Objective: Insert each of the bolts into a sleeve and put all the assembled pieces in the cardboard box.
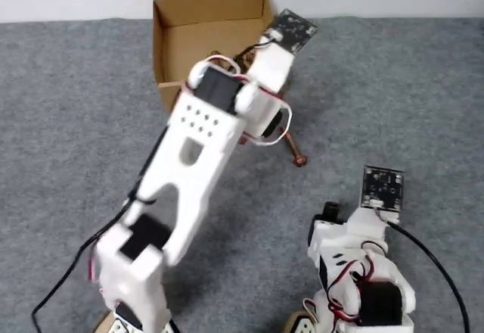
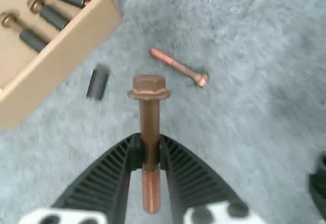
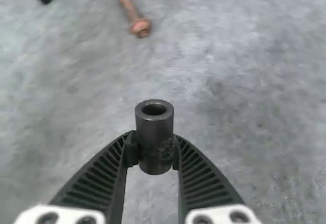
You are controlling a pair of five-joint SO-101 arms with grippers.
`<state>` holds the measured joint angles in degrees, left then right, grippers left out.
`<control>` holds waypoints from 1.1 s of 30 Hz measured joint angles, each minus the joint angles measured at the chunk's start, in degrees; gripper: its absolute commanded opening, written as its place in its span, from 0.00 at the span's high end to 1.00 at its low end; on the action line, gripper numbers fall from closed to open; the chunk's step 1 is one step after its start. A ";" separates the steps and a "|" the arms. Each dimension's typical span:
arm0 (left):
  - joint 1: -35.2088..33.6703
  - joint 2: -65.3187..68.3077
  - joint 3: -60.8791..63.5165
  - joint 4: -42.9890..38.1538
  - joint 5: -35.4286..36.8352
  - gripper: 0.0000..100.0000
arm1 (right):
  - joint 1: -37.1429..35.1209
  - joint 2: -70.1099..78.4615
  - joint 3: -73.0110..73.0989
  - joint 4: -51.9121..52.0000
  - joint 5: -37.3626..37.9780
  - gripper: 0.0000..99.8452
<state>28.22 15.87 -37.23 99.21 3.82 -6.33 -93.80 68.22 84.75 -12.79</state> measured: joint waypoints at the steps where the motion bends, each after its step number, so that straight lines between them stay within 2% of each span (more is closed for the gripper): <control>1: 0.00 -3.08 2.99 -0.62 0.53 1.00 | -0.70 0.18 -1.05 0.26 -0.09 0.99; 6: 0.00 -17.05 17.41 -6.68 2.46 1.00 | -3.34 -0.44 -4.13 0.53 -0.09 0.99; 12: 0.00 -35.60 39.56 -19.87 2.73 1.00 | -5.10 -0.44 -4.66 0.53 0.70 0.99; 18: 0.00 -58.20 66.11 -38.95 2.99 1.00 | -14.51 -0.44 -4.66 -2.02 0.88 0.99; 21: 0.00 -69.45 77.80 -48.00 3.34 1.00 | -19.87 -0.26 -4.66 -6.86 0.88 0.99; 23: 0.00 -76.22 83.78 -52.40 6.24 1.00 | -23.30 -0.26 -4.66 -10.29 1.05 0.99; 26: 0.00 -84.40 88.88 -55.21 11.16 1.00 | -28.57 -0.09 -4.40 -14.77 1.05 0.99; 33: 0.26 -94.42 90.02 -56.00 22.68 1.00 | -35.16 0.18 -1.49 -21.89 3.78 0.99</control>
<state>28.48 -78.55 52.79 43.21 26.51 -41.49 -93.63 66.73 62.86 -9.01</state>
